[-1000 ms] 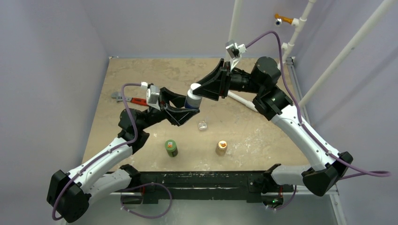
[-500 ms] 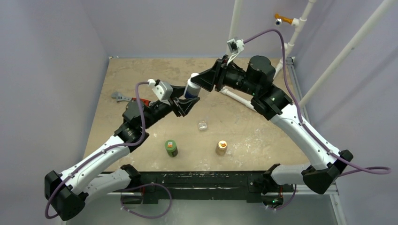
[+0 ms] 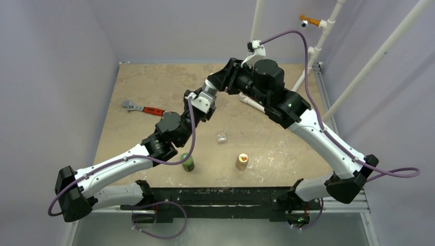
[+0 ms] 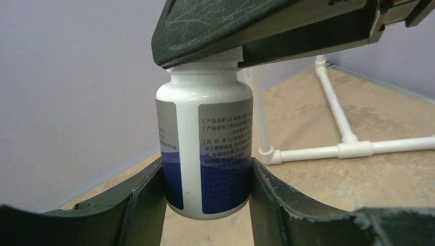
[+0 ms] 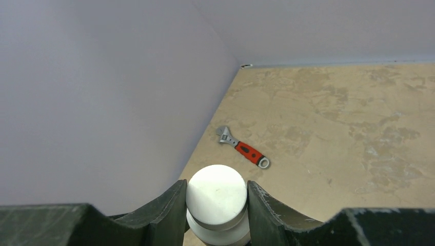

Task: Sort the pills into containers
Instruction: Screw the lid of the pill bottle onto the pill bottle.

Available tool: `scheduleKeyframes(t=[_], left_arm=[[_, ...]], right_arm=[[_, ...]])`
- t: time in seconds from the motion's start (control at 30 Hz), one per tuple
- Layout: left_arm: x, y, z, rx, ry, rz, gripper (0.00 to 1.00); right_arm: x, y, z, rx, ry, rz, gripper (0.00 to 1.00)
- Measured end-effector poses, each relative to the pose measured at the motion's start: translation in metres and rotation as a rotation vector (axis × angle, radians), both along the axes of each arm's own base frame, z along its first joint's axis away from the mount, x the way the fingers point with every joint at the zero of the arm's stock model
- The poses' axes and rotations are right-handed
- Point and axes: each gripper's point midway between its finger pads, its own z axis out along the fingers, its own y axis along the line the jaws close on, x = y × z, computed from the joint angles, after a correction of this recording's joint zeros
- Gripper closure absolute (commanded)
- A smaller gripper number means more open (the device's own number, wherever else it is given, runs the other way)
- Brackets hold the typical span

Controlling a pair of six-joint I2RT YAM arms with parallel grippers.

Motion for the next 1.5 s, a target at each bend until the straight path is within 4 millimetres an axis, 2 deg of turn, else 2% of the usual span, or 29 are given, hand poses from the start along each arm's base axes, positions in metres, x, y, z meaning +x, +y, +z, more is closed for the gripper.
scheduleKeyframes(t=[0.03, 0.1, 0.17, 0.23, 0.27, 0.33, 0.37, 0.5, 0.67, 0.83, 1.0, 1.1, 1.2, 1.33, 1.5], left_arm=[[0.002, 0.001, -0.002, 0.014, -0.002, 0.020, 1.00], [0.005, 0.003, -0.005, 0.039, -0.006, 0.052, 1.00], [0.006, 0.005, -0.007, 0.051, -0.006, 0.067, 1.00], [0.006, 0.006, -0.007, 0.056, -0.007, 0.072, 1.00], [0.004, 0.002, -0.006, 0.056, -0.011, 0.048, 1.00], [-0.002, -0.009, -0.004, 0.053, -0.019, -0.014, 1.00], [-0.007, -0.015, -0.003, 0.049, -0.020, -0.052, 1.00], [-0.014, -0.023, -0.004, 0.014, 0.004, -0.147, 1.00], [-0.018, -0.013, -0.008, -0.062, 0.049, -0.221, 1.00], [-0.024, -0.007, -0.014, -0.129, 0.104, -0.307, 1.00], [-0.039, -0.013, -0.017, -0.181, 0.156, -0.430, 1.00], [-0.050, -0.016, -0.015, -0.223, 0.181, -0.520, 1.00], [-0.059, -0.015, -0.008, -0.277, 0.201, -0.603, 1.00], [-0.073, -0.013, 0.010, -0.356, 0.204, -0.720, 1.00], [-0.091, -0.010, 0.027, -0.423, 0.208, -0.845, 1.00]], right_arm=[[0.002, 0.000, -0.003, -0.003, 0.009, -0.018, 0.91], [0.006, 0.000, -0.006, -0.004, 0.021, -0.043, 0.76], [0.009, 0.001, -0.009, -0.004, 0.030, -0.060, 0.54], [0.010, 0.002, -0.009, -0.002, 0.033, -0.066, 0.26], [0.009, 0.003, -0.010, -0.002, 0.040, -0.062, 0.17], [0.007, 0.008, -0.014, -0.008, 0.049, -0.045, 0.04], [0.006, 0.010, -0.017, -0.018, 0.052, -0.035, 0.01], [-0.001, 0.015, -0.023, -0.047, 0.055, 0.002, 0.01], [-0.008, 0.012, -0.015, -0.053, 0.021, 0.039, 0.01], [-0.015, -0.003, 0.004, -0.021, -0.034, 0.080, 0.01], [-0.021, -0.026, 0.022, 0.041, -0.119, 0.152, 0.01], [-0.025, -0.031, 0.026, 0.070, -0.176, 0.233, 0.02], [-0.035, -0.030, 0.023, 0.096, -0.229, 0.346, 0.05], [-0.057, -0.023, 0.018, 0.119, -0.278, 0.518, 0.11], [-0.085, -0.020, 0.038, 0.157, -0.386, 0.665, 0.15]])
